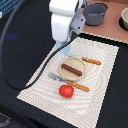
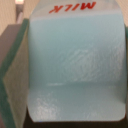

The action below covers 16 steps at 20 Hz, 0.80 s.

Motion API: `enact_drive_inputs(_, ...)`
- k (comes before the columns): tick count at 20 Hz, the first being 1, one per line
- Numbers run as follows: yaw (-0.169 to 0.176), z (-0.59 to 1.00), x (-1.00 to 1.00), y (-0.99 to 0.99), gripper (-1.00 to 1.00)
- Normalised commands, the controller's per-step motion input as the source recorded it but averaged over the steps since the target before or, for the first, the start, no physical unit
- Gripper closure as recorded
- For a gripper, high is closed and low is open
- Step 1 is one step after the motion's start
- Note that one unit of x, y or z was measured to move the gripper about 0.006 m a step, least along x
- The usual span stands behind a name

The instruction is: Interact with the objects in diverse but meaningful ways.

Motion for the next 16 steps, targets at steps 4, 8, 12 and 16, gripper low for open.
enact_drive_inputs(4, 0.000, 0.01, -0.20, -1.00, 1.00)
enact_drive_inputs(8, 0.000, 0.04, -0.08, -1.00, 1.00)
enact_drive_inputs(12, -0.024, 0.11, 0.17, -0.87, 1.00)
enact_drive_inputs(16, -0.033, 0.00, 0.24, -0.74, 1.00)
